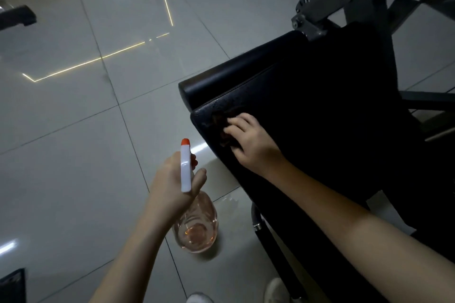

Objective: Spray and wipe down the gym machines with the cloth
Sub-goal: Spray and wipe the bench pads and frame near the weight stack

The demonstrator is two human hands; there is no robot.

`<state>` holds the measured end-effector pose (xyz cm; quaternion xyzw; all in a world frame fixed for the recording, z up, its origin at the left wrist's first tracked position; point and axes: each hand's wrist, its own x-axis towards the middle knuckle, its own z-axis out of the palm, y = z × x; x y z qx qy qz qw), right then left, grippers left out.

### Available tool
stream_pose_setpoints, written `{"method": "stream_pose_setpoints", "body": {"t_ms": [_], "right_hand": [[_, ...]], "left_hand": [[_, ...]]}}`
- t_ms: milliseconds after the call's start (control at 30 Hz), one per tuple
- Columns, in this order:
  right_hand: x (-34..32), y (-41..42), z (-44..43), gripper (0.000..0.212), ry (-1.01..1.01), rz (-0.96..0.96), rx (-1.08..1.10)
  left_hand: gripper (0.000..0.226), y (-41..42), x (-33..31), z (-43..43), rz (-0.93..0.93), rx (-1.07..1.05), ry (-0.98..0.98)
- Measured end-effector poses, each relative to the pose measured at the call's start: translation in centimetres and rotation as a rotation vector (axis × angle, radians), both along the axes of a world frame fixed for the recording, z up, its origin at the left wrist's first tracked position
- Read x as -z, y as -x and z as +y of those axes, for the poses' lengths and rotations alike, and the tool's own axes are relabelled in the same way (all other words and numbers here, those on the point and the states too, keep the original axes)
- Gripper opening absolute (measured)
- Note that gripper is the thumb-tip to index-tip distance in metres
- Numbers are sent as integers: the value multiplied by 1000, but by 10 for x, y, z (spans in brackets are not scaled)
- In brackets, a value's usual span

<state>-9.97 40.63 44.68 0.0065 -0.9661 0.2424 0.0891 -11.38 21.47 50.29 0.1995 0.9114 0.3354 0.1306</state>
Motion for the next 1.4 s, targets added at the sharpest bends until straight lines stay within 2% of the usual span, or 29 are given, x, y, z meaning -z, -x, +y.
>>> {"method": "stream_pose_setpoints", "body": {"t_ms": [33, 100, 200, 267, 333, 467, 533, 667, 800, 900, 967, 1033, 1100, 1167, 1267, 1333, 1400], "right_hand": [[-4, 0, 6, 35, -38, -11, -30], [-14, 14, 7, 28, -34, -57, 52], [-18, 50, -16, 43, 45, -22, 227], [-10, 63, -31, 48, -26, -5, 142], [-1, 57, -27, 43, -69, 13, 24], [7, 18, 3, 47, -98, 31, -213], [8, 10, 13, 45, -87, 75, -185], [7, 36, -16, 40, 86, 170, 127], [6, 44, -32, 44, -82, 137, -34], [12, 31, 1, 43, -114, 145, -128], [17, 27, 31, 46, -152, 146, -72], [17, 33, 55, 46, -126, 144, 129], [10, 45, 56, 43, 11, 98, 422], [7, 52, 34, 44, 93, 129, 523], [15, 40, 5, 47, -55, 183, 202], [16, 33, 18, 45, -133, 186, -14], [16, 36, 45, 45, -178, 158, -90]], "left_hand": [[48, 0, -1, -3, 2, 0, -8], [49, 2, -2, -7, 0, -5, -19], [44, 4, 0, -12, 8, -8, -25], [35, 5, 4, -13, -3, -33, -31], [25, 7, 8, -13, -19, -58, -38], [29, 9, 11, -13, -21, -52, -32], [33, 9, 12, -13, -27, -54, -27], [34, 8, 12, -11, -31, -61, -27], [23, 10, 15, -9, 1, -52, -19], [33, 11, 12, -5, 24, -36, -11], [41, 11, 7, 0, 10, -32, -14], [42, 13, 4, 5, -5, -40, -50], [41, 14, 3, 11, -8, -50, -73], [39, 14, 4, 15, -11, -66, -103], [30, 16, 6, 22, -15, -77, -144], [29, 20, 6, 26, -14, -50, -139], [28, 24, 3, 31, -27, -33, -132]]}}
